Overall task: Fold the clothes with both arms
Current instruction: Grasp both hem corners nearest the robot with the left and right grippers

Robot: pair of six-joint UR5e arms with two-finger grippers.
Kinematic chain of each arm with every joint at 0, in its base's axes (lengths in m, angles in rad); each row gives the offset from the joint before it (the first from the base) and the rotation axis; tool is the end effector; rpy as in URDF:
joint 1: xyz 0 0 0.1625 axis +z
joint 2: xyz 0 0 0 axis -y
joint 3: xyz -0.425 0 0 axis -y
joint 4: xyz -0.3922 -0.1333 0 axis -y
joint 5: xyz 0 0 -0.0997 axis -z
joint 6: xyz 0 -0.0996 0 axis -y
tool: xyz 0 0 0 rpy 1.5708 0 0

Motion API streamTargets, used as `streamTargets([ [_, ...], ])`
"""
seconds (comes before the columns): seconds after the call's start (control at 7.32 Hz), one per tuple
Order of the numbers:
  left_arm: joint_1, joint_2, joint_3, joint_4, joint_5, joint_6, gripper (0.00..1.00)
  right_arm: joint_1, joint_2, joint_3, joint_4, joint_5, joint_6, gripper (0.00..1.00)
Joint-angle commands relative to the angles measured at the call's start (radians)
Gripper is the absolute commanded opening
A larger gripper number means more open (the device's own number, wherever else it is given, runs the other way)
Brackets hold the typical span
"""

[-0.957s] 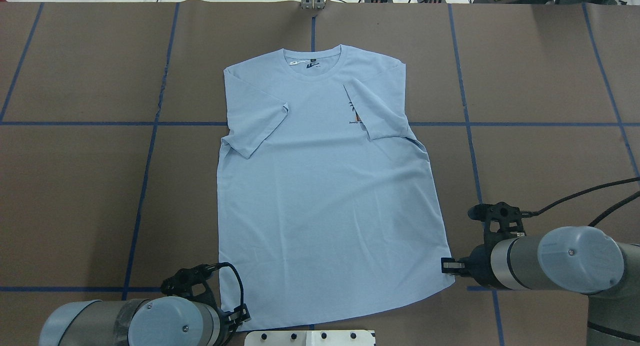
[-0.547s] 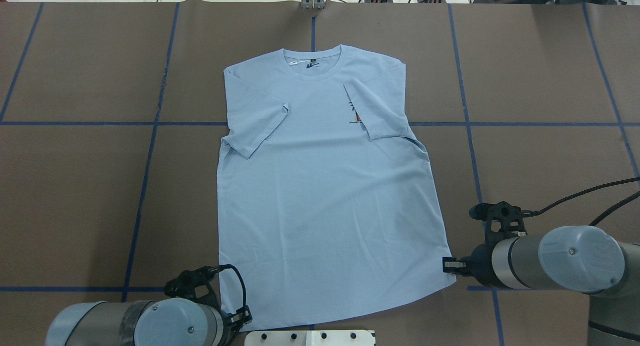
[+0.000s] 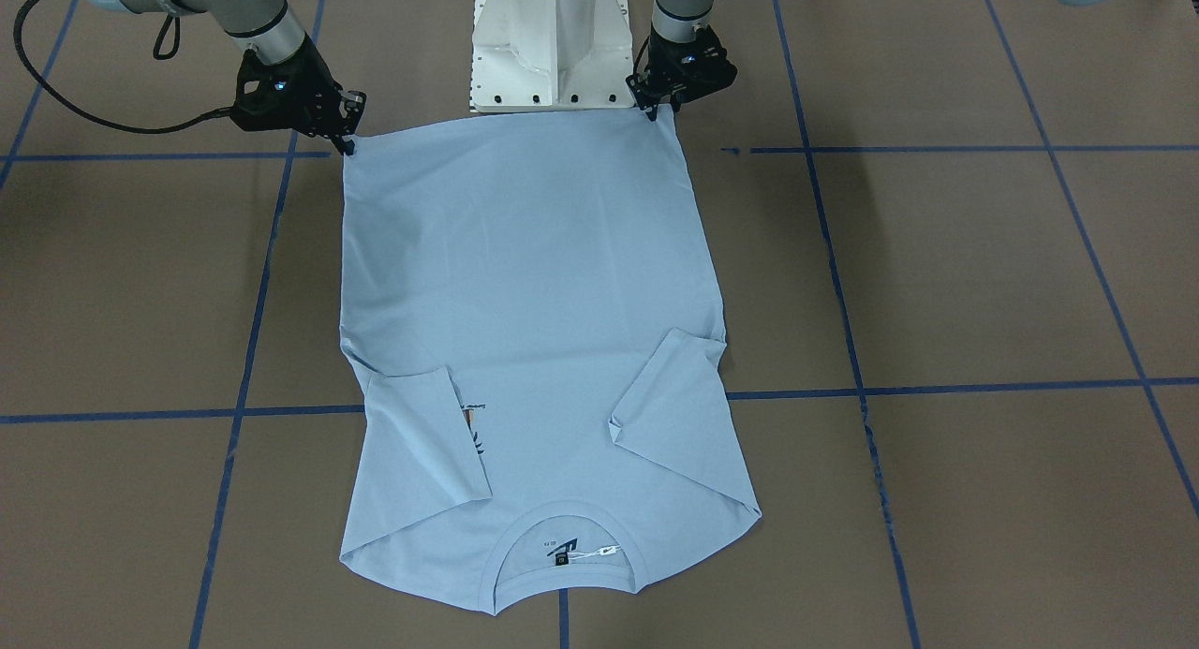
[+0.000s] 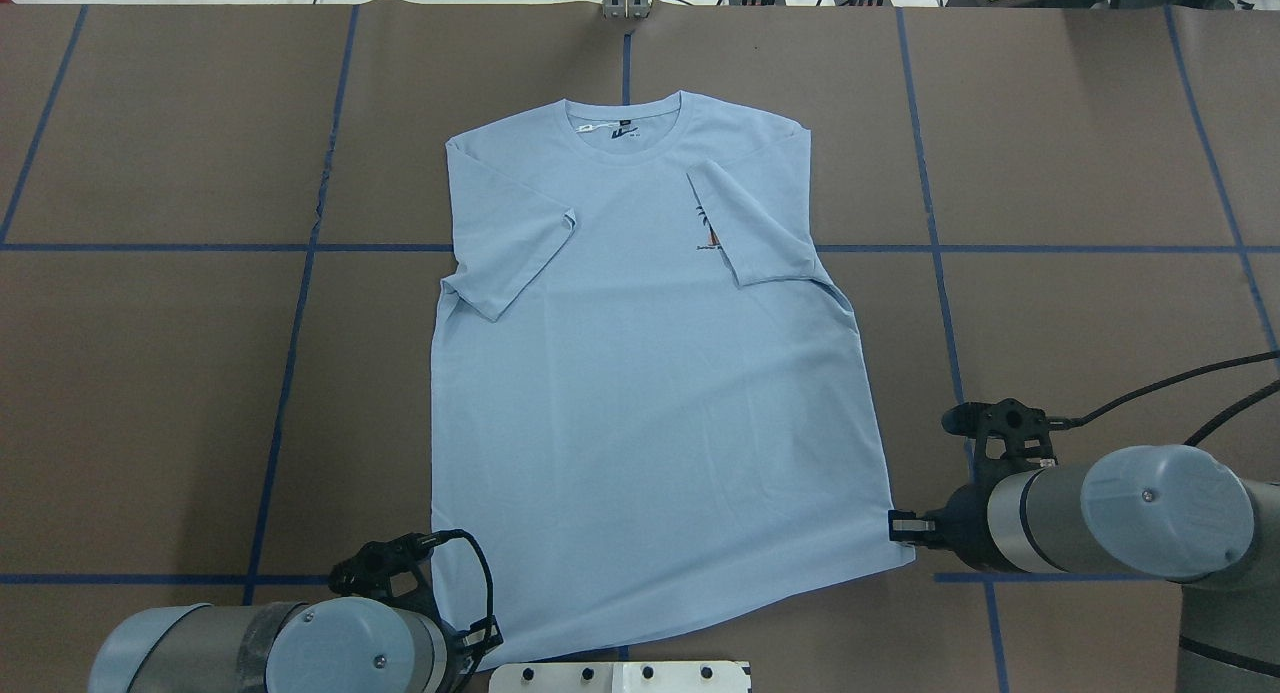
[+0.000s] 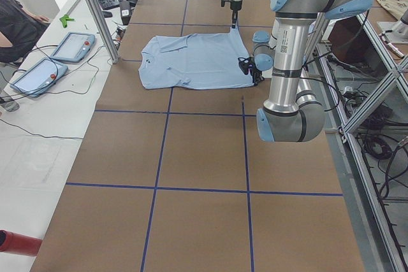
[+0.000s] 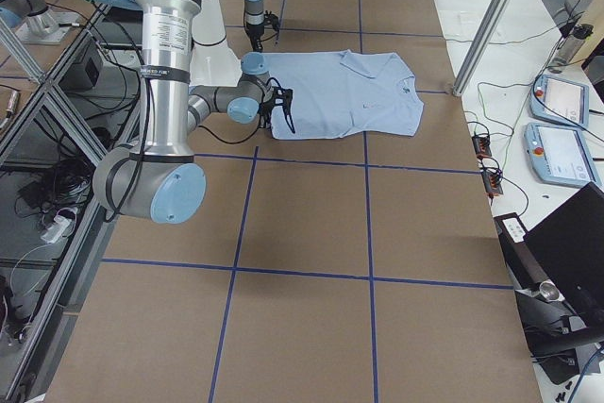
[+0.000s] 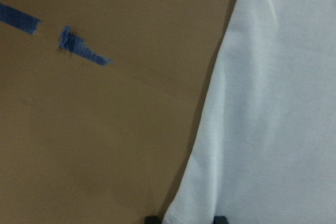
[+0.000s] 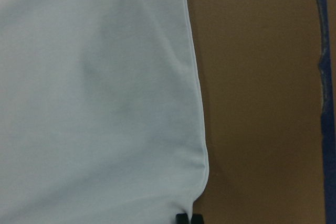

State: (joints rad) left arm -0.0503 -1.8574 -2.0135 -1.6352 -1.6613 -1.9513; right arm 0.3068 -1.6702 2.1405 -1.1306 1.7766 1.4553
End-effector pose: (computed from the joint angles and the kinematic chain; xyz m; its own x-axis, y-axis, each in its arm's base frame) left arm 0.5463 -0.1520 0.3073 0.6555 -0.4033 -0.6384 0.2468 0.9134 -0.3236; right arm -0.3907 -0.2422 0.3887 0.5972 0.0708 0.7990 -0.0734 0.9967 -0.0335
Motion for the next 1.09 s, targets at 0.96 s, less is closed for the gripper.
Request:
streamTargets([
  [0.96, -0.028, 0.004, -0.235, 0.213, -0.008, 0.127, 0.0, 0.031, -0.073, 0.123, -0.011, 0.139, 0.01, 0.0],
])
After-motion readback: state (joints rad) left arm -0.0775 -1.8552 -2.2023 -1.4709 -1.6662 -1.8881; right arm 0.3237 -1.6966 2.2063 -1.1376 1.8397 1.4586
